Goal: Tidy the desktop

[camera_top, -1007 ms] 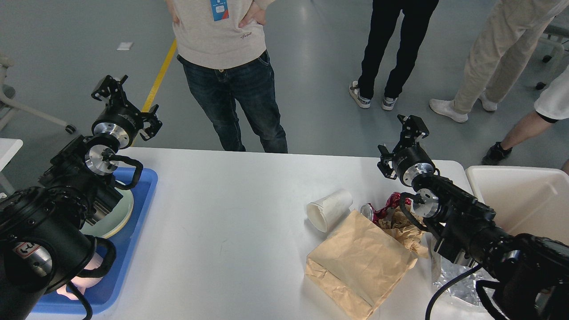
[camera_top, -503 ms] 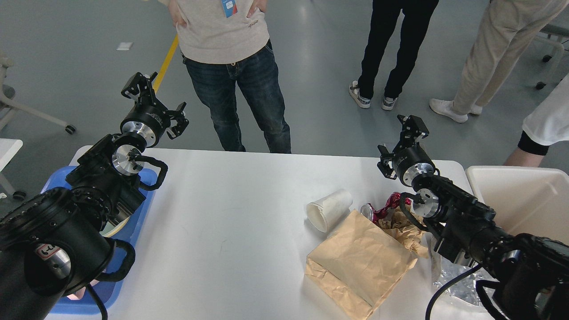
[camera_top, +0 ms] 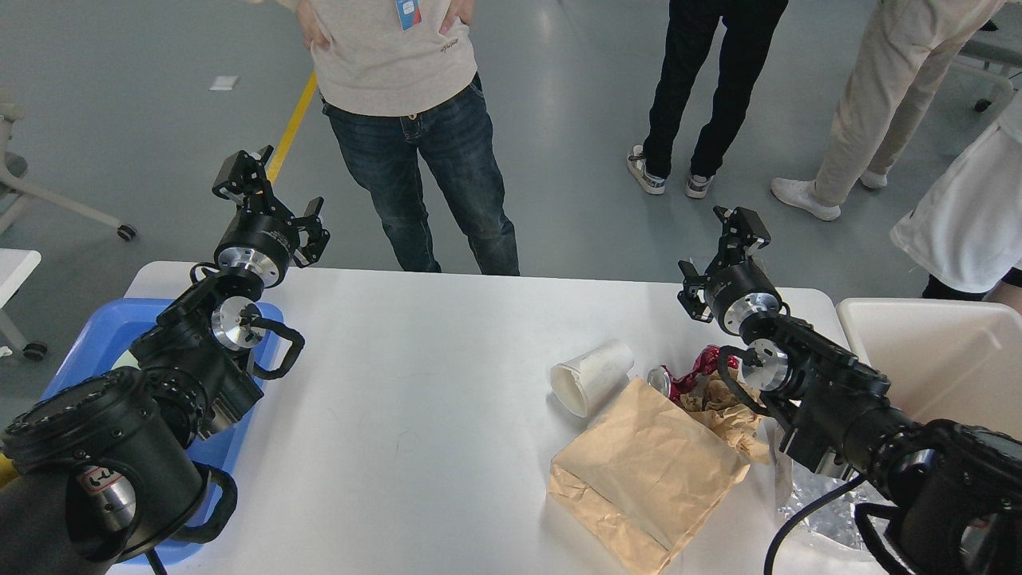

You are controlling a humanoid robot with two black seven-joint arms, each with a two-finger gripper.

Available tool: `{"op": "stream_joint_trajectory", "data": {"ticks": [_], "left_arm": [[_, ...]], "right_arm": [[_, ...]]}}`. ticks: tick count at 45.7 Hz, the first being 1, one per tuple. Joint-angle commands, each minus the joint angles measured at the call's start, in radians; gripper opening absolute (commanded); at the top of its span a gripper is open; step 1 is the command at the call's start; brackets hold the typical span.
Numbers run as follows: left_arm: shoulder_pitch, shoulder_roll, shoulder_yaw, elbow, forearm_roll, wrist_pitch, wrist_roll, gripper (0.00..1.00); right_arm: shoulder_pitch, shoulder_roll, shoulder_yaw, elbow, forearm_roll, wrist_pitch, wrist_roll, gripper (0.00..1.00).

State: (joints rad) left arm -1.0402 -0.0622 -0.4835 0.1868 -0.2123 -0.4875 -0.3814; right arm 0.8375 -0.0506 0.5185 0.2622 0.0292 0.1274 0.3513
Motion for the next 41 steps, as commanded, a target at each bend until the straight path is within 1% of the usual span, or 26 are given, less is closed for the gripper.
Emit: {"op": "stream_joint_trajectory", "data": {"ticks": [1, 4, 7, 9, 14, 18, 20, 26, 30, 41], "left_arm": [[0.022, -0.011, 0.107, 0.0, 0.001, 0.003, -0.07, 0.96], [0.043, -0.011, 0.167, 0.0, -0.001, -0.002, -0.074, 0.96], [0.051, -0.018, 0.2, 0.0, -0.001, -0.002, -0.082, 0.96], [0.054, -0.022, 0.201, 0.0, -0.001, -0.003, -0.099, 0.96], [0.068, -0.028, 0.201, 0.0, -0.001, -0.002, -0.166, 0.96], [0.104, -0.048, 0.203, 0.0, -0.002, -0.002, -0.232, 0.96], [0.104, -0.048, 0.204, 0.0, -0.001, -0.002, -0.258, 0.96], [0.111, -0.053, 0.204, 0.0, -0.001, -0.002, -0.315, 0.97], [0.111, -0.053, 0.204, 0.0, -0.001, -0.002, -0.324, 0.97], [0.111, -0.053, 0.204, 0.0, -0.001, -0.002, -0.324, 0.96]], "right_arm": [[0.0, 0.0, 0.0, 0.0, 0.0, -0.002, 0.0, 1.0], [0.0, 0.0, 0.0, 0.0, 0.0, 0.0, 0.0, 1.0], [0.0, 0.0, 0.0, 0.0, 0.0, 0.0, 0.0, 1.0], [0.0, 0.0, 0.0, 0.0, 0.0, 0.0, 0.0, 1.0], [0.0, 0.0, 0.0, 0.0, 0.0, 0.0, 0.0, 1.0], [0.0, 0.0, 0.0, 0.0, 0.0, -0.002, 0.0, 1.0], [0.0, 0.0, 0.0, 0.0, 0.0, 0.0, 0.0, 1.0], [0.0, 0.0, 0.0, 0.0, 0.0, 0.0, 0.0, 1.0], [0.0, 0.0, 0.0, 0.0, 0.0, -0.002, 0.0, 1.0], [0.0, 0.0, 0.0, 0.0, 0.0, 0.0, 0.0, 1.0]]}}
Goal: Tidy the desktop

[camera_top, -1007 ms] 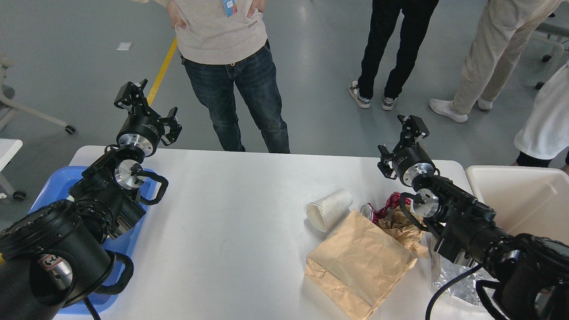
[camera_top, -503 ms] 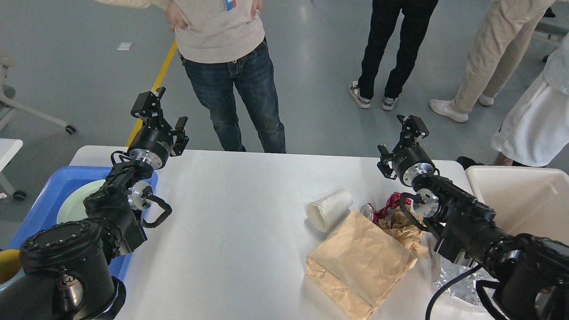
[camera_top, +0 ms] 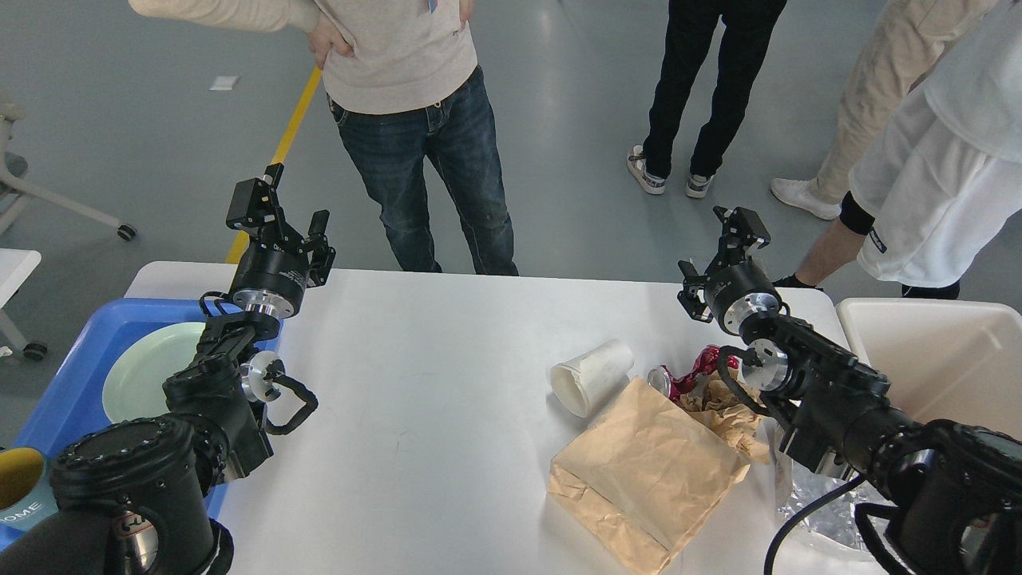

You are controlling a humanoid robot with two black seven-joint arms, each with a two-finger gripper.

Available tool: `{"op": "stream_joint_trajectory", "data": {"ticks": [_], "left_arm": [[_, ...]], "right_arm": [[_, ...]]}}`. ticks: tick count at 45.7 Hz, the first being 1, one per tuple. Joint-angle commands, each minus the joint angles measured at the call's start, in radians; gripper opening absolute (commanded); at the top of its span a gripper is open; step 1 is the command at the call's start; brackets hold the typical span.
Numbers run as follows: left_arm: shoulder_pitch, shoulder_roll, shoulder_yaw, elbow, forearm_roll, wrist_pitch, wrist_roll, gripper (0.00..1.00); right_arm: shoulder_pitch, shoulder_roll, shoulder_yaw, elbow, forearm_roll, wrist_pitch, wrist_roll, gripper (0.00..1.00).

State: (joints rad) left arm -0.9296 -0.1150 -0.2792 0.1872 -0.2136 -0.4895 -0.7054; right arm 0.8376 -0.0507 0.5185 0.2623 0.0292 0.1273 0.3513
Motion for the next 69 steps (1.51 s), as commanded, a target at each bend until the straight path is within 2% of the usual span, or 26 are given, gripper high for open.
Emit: {"op": "stream_joint_trajectory", "data": {"ticks": [1, 69], "left_arm": [[0.0, 0.0, 0.0, 0.0, 0.0, 0.0, 0.0, 0.96], [0.002, 0.0, 0.0, 0.0, 0.0, 0.0, 0.0, 0.97]], "right_arm": [[0.0, 0.0, 0.0, 0.0, 0.0, 0.0, 0.0, 1.0], [0.005, -0.005, 0.0, 0.0, 0.0, -0.002, -0.006, 1.0]]}}
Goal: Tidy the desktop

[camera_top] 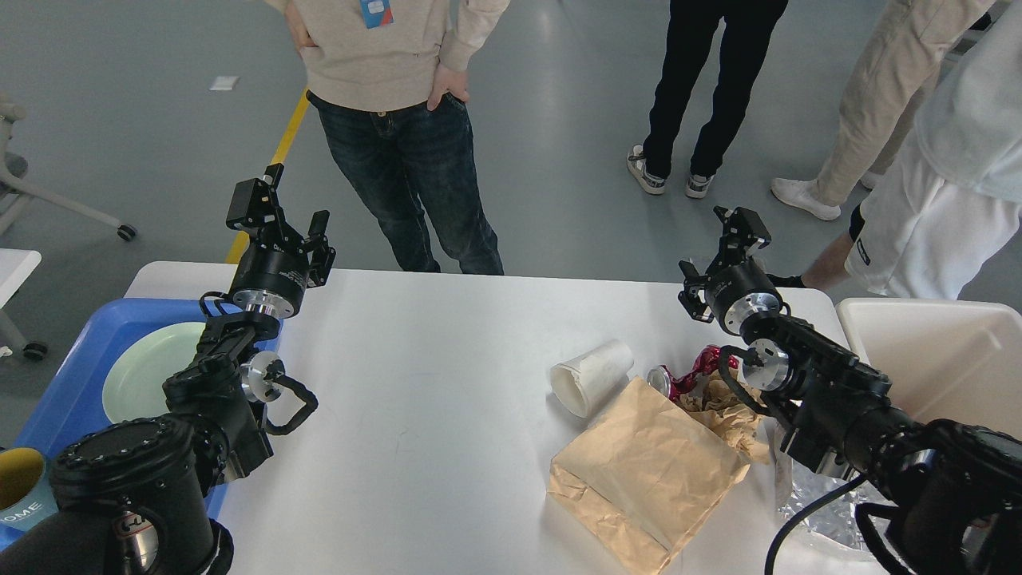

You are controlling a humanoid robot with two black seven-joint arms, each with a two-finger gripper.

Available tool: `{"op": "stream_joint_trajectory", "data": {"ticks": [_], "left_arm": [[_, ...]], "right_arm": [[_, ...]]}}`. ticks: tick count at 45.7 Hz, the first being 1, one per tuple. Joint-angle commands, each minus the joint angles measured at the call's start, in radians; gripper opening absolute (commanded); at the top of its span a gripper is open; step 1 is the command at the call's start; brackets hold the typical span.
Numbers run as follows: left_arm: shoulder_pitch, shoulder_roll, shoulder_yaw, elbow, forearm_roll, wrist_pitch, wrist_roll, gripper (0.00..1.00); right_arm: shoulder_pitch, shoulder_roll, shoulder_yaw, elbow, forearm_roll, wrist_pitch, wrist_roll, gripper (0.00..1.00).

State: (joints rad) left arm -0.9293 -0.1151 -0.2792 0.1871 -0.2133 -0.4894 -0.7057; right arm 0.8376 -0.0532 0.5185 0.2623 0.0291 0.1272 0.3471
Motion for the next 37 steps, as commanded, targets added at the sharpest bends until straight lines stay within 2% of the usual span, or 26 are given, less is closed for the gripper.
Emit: {"op": "stream_joint_trajectory", "data": {"ticks": [1, 37], "left_arm": [[0.001, 0.0, 0.0, 0.0, 0.0, 0.0, 0.0, 0.96], [0.001, 0.0, 0.0, 0.0, 0.0, 0.0, 0.0, 0.96]], "right_arm": [[0.006, -0.002, 0.0, 0.0, 0.0, -0.001, -0.002, 1.0], [0.023, -0.045, 0.017, -0.002, 0.002, -0.001, -0.003, 1.0]]}}
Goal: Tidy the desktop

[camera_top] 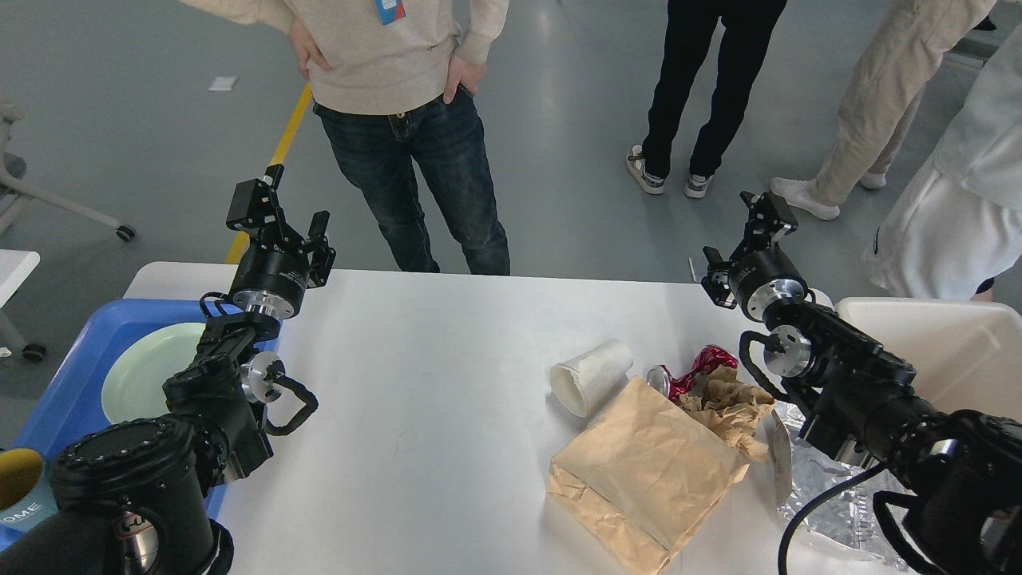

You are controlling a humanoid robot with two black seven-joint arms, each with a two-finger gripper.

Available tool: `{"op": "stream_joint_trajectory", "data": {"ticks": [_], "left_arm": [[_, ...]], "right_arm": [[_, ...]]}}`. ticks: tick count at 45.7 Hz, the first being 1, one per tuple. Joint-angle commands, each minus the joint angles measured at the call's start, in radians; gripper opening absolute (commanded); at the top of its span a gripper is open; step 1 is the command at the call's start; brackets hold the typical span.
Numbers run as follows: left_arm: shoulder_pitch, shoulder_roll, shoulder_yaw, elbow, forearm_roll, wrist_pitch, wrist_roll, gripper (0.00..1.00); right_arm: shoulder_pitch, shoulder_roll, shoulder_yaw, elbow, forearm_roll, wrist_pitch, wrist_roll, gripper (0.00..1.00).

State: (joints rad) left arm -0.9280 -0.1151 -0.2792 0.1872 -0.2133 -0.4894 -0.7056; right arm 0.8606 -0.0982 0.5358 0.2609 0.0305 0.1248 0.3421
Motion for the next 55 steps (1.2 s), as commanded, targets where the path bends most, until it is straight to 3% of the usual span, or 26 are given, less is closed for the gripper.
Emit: {"op": "stream_joint_trajectory", "data": {"ticks": [1, 20, 32, 42, 49, 55], "left_arm": [[0.0, 0.0, 0.0, 0.0, 0.0, 0.0, 0.0, 0.96], [0.0, 0.0, 0.0, 0.0, 0.0, 0.0, 0.0, 0.97], [0.0, 0.0, 0.0, 0.0, 0.0, 0.0, 0.0, 0.96], [0.0, 0.0, 0.0, 0.0, 0.0, 0.0, 0.0, 0.96], [0.0, 0.0, 0.0, 0.0, 0.0, 0.0, 0.0, 0.97], [0.0, 0.0, 0.0, 0.0, 0.0, 0.0, 0.0, 0.96]], "right_arm": [[0.0, 0.0, -0.002, 0.0, -0.001, 0.001, 0.002, 1.0], [0.044, -0.005, -0.011, 0.011, -0.001, 0.021, 0.008, 1.0], [0.047, -0.095, -0.039, 0.012, -0.041, 0.223, 0.005, 1.0], [0.142, -0.163, -0.388, -0.009, -0.308, 0.214, 0.003, 1.0], [0.207, -0.164, -0.673, -0.022, -0.343, 0.199, -0.006, 1.0], [0.288, -0.153, -1.037, -0.011, -0.356, 0.211, -0.021, 1.0]]}}
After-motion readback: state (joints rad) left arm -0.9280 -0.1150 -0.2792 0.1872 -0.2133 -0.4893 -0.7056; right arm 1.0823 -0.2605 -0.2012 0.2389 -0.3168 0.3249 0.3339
